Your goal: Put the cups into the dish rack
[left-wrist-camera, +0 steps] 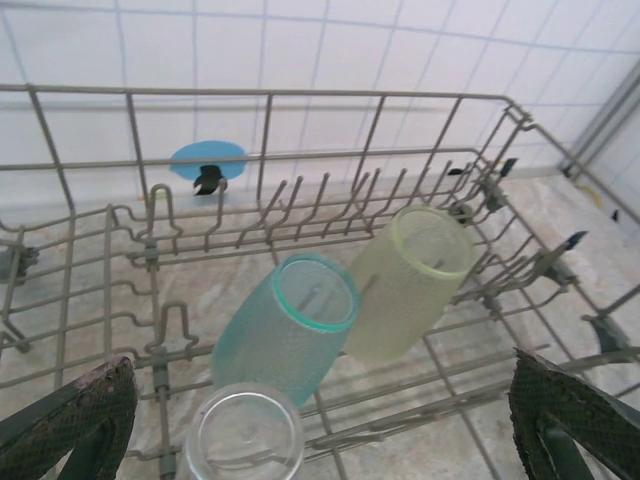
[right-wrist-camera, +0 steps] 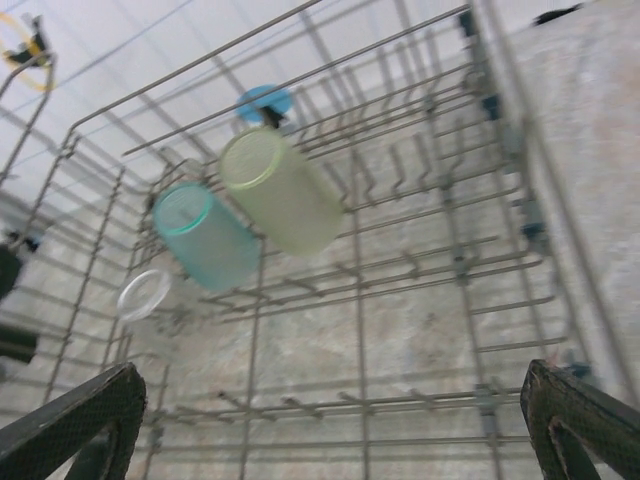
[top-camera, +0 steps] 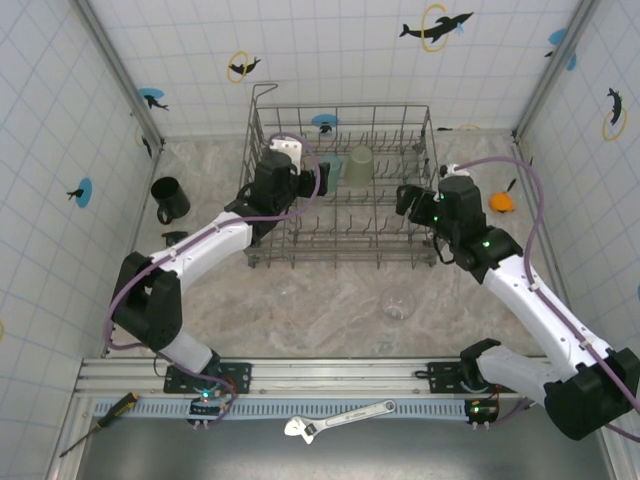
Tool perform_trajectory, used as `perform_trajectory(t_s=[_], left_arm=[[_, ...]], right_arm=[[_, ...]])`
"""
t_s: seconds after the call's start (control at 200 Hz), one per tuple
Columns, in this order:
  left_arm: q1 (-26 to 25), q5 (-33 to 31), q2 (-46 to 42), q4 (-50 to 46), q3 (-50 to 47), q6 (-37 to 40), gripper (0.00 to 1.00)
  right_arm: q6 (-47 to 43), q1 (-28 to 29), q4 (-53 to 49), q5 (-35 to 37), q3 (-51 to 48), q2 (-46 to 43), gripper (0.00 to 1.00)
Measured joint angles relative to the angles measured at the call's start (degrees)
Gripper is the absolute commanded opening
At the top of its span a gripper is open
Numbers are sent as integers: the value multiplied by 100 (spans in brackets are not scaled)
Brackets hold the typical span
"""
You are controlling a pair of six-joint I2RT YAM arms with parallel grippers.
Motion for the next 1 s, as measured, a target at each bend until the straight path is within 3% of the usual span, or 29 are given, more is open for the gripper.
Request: perform_trajectory(t_s=[0.45,0.771,1.001], left_arm=[[0,1058,-595,-168,-315,-321,98],[-129,1154,-953,-376,-664,-422,98],[-275,1134,-1233,-389,-732,-398,98]], right_arm=[[752,-1241,-2041,1029,142,-52,100],[444,-2164,-2734,960,76,-57,100],[-9,-2916,-2968,796,-525,-170,100]])
